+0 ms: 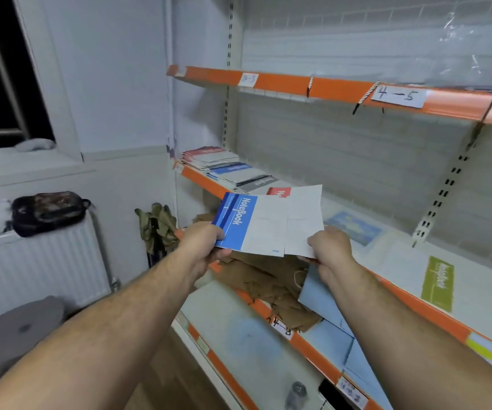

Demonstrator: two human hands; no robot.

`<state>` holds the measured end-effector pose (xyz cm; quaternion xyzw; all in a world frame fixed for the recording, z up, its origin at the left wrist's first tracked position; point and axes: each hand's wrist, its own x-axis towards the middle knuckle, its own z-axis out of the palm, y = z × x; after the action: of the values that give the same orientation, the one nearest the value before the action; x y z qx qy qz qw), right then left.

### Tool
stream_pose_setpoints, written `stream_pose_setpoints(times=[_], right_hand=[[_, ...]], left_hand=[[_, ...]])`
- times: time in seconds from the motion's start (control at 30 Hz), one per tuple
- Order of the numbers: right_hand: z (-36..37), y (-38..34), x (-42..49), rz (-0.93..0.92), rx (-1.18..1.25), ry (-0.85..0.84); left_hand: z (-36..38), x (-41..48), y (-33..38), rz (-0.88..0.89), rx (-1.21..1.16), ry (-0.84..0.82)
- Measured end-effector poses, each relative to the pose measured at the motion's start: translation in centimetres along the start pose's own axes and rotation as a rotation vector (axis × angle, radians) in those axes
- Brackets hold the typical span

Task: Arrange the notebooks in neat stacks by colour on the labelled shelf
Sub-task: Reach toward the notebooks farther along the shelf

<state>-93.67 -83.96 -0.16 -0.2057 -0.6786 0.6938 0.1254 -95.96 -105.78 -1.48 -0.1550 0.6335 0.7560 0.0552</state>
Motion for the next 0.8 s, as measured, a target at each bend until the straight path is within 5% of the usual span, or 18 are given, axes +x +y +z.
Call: stream_pose_setpoints(times=[0.47,0.8], right_hand=[[13.5,-4.1,17.8,-0.012,-0.091,0.010],[19.3,-3.7,24.9,0.058,-0.080,0.123]], left_hand=[[-1.8,20.7,8.1,0.086,-0.012,0.192],[-0.8,34.8,9.8,0.035,0.092,0.042]])
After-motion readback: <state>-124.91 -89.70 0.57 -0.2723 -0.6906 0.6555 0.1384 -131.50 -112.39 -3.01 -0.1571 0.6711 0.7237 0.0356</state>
